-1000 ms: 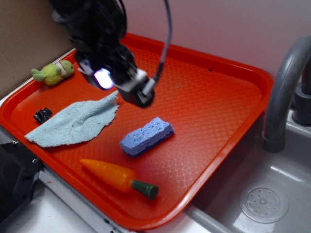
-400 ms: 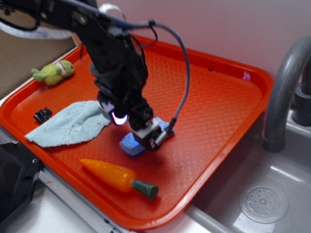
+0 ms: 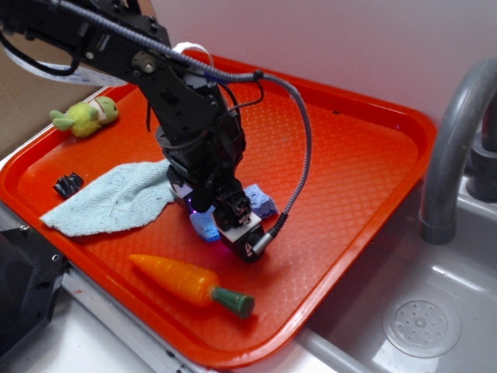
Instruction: Grab the blue sponge.
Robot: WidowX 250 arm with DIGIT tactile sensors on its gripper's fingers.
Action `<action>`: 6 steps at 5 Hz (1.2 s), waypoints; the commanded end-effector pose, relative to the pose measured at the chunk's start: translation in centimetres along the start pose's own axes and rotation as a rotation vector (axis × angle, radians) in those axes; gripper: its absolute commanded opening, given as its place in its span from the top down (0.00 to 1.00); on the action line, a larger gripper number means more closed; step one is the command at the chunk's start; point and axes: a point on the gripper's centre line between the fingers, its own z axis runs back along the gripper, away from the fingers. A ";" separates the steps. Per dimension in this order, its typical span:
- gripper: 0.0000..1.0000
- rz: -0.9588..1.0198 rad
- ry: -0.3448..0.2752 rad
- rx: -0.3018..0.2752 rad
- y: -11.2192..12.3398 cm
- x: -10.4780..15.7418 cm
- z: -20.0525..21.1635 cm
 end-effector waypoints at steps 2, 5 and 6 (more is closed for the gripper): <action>1.00 -0.055 -0.003 0.012 1.7 1.0 6.2; 1.00 0.126 -0.096 -0.035 7.5 2.0 21.5; 1.00 0.183 -0.141 -0.022 8.2 1.5 24.0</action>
